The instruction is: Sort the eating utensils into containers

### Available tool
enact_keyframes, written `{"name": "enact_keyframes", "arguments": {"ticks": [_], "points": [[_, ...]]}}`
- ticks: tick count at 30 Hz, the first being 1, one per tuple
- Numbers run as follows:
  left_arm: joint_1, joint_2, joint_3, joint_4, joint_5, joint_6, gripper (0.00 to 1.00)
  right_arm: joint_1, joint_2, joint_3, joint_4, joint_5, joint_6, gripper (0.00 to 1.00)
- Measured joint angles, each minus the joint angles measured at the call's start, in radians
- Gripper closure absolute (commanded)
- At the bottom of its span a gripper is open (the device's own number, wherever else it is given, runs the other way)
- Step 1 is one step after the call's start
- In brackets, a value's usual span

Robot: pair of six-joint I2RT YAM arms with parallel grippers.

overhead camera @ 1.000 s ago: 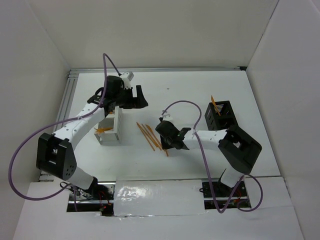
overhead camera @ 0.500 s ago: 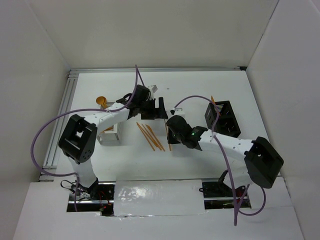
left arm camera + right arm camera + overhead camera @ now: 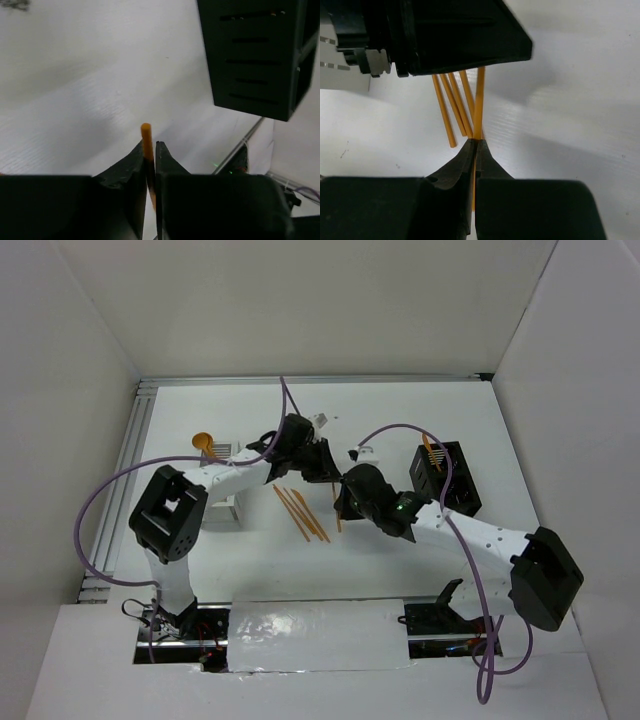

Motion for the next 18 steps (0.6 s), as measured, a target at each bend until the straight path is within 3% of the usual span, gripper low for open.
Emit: {"name": "enact_keyframes", "arguments": {"ticks": [1,4,5,8,12,18], "points": [[-0.01,0.002,0.006,0.001,-0.002,-0.009,0.98,-0.003,0.0,0.0,-0.001,-0.005,0.0,1.0],[-0.031,0.003,0.033,0.016,-0.002,-0.005,1.0,-0.012,0.004,0.01,-0.023,-0.007,-0.003,0.83],[-0.034,0.003,0.035,0.024,-0.002,-0.002,1.0,-0.019,0.004,0.027,-0.047,-0.012,-0.005,0.61],[-0.033,0.003,0.037,0.069,0.004,0.023,1.0,-0.046,0.005,0.134,-0.153,0.0,-0.026,0.2],[-0.031,0.003,0.036,0.165,0.01,0.076,1.0,-0.093,-0.072,0.301,-0.249,0.06,-0.057,0.0],[-0.035,0.004,0.082,0.347,0.103,0.132,1.0,-0.208,-0.321,0.393,-0.315,0.203,-0.074,0.0]]}}
